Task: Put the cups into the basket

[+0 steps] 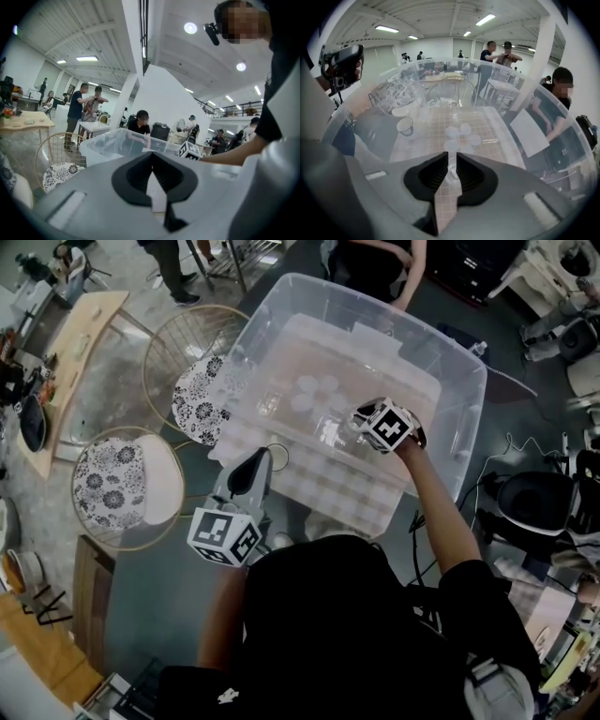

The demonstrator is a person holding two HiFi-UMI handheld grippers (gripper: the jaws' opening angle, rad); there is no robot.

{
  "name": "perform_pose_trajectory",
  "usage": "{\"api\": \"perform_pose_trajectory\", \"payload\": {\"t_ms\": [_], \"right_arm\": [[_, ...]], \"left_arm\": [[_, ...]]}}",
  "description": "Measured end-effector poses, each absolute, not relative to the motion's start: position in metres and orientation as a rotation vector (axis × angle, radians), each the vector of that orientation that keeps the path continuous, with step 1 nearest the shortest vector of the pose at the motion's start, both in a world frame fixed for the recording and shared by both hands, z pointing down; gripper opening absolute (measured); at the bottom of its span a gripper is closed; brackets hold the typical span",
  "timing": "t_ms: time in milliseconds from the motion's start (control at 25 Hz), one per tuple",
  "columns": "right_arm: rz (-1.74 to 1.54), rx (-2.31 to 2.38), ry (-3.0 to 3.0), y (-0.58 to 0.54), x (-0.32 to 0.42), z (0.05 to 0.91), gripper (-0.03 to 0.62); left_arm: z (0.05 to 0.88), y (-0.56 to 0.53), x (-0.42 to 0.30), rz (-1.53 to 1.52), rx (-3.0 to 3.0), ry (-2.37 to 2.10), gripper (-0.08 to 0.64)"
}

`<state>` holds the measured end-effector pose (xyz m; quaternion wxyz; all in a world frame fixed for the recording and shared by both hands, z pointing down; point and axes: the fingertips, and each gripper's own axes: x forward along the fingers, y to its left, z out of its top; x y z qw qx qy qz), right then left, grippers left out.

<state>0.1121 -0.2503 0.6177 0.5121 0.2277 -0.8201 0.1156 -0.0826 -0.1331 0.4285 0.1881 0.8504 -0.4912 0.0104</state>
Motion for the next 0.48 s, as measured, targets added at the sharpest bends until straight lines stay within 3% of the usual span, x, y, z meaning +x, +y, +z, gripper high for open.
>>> {"api": "perform_pose_trajectory", "payload": {"t_ms": [240,480], "right_arm": [[0.2,0.632,-2.109,-0.252,0.095,0.557,0.003],[0.192,0.778,-2.341,-0.247,0.071,0.477,0.003]], "left_arm": [[0.428,-0.127,-0.086,0.026,2.402,-1.377,0.005],[0.425,-0.12,-0.092,0.019,2.406,-1.381,0.005]]}}
